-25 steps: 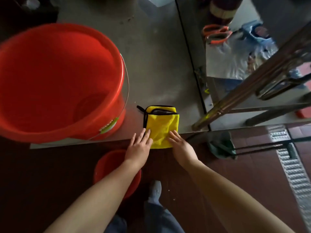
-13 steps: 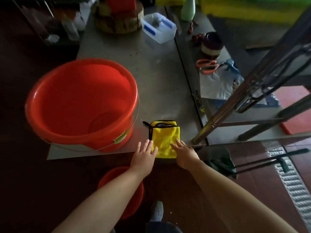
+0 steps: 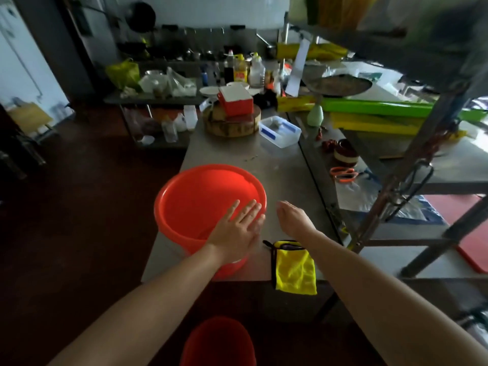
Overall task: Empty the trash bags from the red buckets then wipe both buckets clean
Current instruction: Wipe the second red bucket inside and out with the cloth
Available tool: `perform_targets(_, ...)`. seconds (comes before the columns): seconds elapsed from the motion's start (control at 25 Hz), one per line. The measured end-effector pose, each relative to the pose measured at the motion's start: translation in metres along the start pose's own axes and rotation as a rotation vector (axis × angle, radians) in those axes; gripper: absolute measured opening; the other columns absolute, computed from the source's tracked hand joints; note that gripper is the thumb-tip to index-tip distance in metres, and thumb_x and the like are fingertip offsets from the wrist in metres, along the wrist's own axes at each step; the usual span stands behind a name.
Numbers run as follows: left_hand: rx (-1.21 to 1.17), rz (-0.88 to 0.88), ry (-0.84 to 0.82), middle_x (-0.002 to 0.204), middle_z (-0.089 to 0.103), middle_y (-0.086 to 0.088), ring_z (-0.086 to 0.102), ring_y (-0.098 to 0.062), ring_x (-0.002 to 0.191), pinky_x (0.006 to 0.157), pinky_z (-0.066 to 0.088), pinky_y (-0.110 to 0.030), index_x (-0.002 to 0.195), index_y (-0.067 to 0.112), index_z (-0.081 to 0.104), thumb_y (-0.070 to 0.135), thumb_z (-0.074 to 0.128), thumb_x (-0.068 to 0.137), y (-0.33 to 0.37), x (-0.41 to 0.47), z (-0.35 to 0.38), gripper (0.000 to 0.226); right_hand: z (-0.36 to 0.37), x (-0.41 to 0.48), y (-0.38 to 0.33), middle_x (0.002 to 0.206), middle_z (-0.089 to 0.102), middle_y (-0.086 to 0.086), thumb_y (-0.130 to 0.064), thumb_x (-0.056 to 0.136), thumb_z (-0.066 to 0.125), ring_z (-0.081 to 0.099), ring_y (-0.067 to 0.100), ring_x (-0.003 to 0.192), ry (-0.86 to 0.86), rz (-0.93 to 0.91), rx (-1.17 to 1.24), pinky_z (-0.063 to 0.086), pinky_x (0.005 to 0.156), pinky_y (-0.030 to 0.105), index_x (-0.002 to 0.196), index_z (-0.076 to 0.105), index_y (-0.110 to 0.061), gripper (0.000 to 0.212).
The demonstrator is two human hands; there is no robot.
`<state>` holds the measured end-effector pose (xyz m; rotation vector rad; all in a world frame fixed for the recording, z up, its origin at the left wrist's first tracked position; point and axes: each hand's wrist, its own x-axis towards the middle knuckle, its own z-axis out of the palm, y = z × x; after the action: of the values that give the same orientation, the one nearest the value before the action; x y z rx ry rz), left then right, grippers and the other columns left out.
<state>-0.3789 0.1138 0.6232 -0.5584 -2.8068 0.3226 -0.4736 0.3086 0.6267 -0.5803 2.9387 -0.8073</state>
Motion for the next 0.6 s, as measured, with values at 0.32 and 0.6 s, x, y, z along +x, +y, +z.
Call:
perform_targets(0.32,0.019,-0.198,-0.198,0.165,0.018,-0.012,0.005,-0.028,0.154,0.122,0.007,-0.057,0.158,0.021,0.023,0.061,0.016,0.100,-0.066,-0.067,0.004,0.071,0.026,0.026,-0.079,0.151,0.041,0.020,-0.015,0.093,0.053,0.051,0.037,0.130,-0.153,0.314,0.196,0.048,0.100,0.040,0.159,0.013,-0.012,0.078)
perform_targets(0.6,-0.014,-0.156,-0.263,0.166,0.015,-0.010,0.005,-0.026,0.154,0.122,0.004,-0.054,0.159,0.027,0.015,0.068,0.008,0.097,-0.077,-0.095,0.022,0.075,0.037,0.030,-0.088,0.151,0.039,0.023,-0.007,0.093,0.048,0.045,0.036,0.136,-0.152,0.507,0.142,0.045,0.107,0.042,0.159,0.007,-0.003,0.077)
